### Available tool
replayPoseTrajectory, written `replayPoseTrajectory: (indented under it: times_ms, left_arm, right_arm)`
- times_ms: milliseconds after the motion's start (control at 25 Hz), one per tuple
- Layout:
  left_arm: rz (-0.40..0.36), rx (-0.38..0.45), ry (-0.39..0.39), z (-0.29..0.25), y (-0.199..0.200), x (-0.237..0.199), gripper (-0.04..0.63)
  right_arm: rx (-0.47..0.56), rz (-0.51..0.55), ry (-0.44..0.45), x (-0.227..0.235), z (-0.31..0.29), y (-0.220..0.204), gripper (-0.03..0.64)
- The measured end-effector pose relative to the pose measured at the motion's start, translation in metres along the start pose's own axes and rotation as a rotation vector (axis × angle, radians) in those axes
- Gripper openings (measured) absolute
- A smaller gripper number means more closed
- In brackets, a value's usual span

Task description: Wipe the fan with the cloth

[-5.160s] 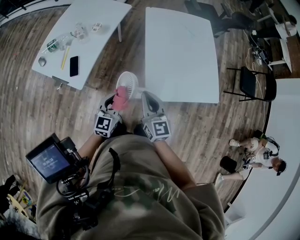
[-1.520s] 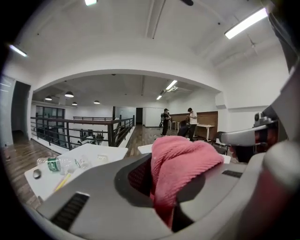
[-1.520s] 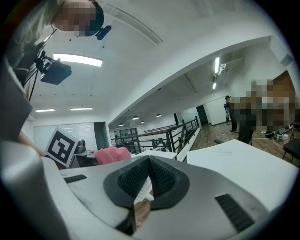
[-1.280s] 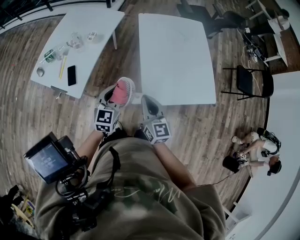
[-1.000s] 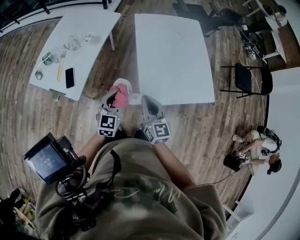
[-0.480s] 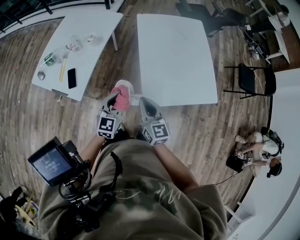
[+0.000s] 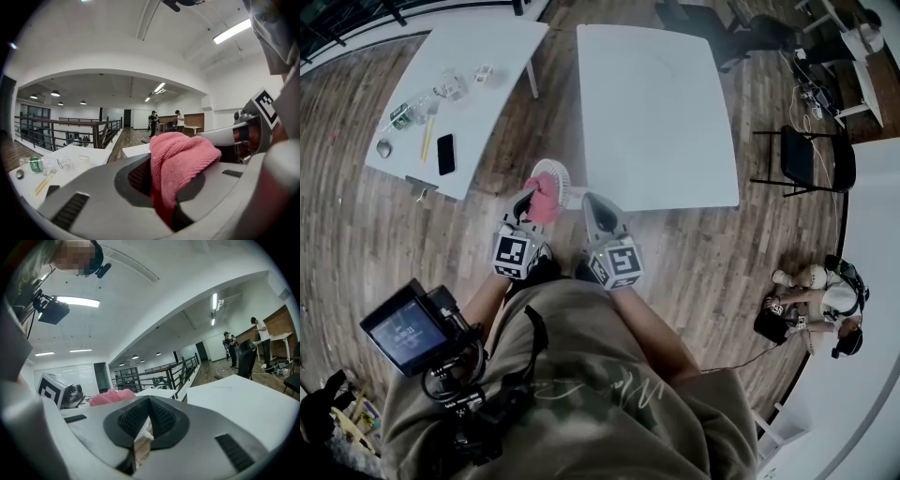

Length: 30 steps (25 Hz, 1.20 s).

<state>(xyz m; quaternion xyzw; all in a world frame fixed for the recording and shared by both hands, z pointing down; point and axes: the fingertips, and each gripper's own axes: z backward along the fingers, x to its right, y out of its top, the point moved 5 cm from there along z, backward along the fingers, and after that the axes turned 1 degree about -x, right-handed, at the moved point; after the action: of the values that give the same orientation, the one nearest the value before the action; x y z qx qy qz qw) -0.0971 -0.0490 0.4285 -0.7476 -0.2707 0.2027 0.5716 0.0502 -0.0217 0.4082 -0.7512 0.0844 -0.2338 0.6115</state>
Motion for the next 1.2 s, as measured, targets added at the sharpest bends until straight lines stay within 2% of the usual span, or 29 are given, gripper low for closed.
replayPoseTrajectory:
  times_ms: [320,520,720,880,920,1080,1200]
  left_arm:
    - [0.007,-0.013,0.0,0.007,-0.011,0.002,0.063]
    - [0.049,-0.026,0.001,0.01,-0.008,0.002,0.06]
    - [-0.036,-0.033,-0.011,0.008,0.005,0.008,0.06]
    - [-0.131,0.017,-0.072,0.014,0.012,0.021,0.06]
    - [-0.131,0.022,-0.082,0.015,0.011,0.024,0.06]
    - [-0.054,-0.007,-0.077,0.017,0.004,0.02,0.061]
    - [-0.051,-0.002,-0.086,0.019,0.0,0.016,0.061]
  right_arm:
    - [-0.011,0.008,0.004,0.004,0.0,-0.002,0.012]
    - [-0.016,0.011,0.009,-0.002,-0.003,-0.002,0.012]
    - [-0.014,0.013,0.012,-0.004,-0.004,-0.001,0.012]
    - [-0.014,0.01,0.006,-0.002,-0.003,-0.002,0.012]
    - [-0.012,0.01,0.003,-0.001,-0.002,-0.002,0.012]
    - [-0.014,0.009,-0.004,0.002,-0.001,-0.002,0.012]
    - [-0.019,0.001,-0.002,0.0,-0.001,-0.004,0.012]
